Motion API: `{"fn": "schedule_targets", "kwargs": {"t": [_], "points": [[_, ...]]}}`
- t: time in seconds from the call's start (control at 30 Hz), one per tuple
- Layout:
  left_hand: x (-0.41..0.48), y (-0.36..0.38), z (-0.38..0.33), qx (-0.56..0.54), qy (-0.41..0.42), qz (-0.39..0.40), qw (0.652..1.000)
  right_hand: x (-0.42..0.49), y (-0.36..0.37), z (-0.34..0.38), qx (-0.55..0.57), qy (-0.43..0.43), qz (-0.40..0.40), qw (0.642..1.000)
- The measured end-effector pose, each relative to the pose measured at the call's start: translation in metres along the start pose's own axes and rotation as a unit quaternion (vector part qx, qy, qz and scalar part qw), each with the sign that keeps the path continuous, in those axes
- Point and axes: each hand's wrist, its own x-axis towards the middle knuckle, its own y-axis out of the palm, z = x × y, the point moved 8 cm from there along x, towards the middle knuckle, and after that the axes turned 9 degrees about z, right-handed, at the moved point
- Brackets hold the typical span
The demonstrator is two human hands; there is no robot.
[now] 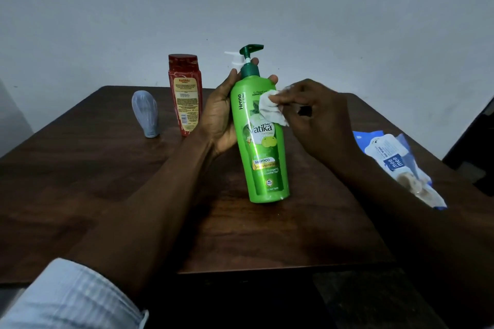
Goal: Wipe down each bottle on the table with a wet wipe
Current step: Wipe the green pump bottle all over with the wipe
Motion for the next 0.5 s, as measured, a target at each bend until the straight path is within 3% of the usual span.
{"fn": "schedule_targets", "kwargs": {"t": [0.23, 0.5], "points": [[-0.005, -0.006, 0.015, -0.039, -0.022, -0.023, 0.999, -0.067, 0.006, 0.009, 0.038, 0.061, 0.047, 0.996], [-0.002, -0.003, 0.023, -0.042, -0.050, -0.019, 0.998, -0.130, 0.000, 0.037, -0.043, -0.028, 0.068, 0.996]]}}
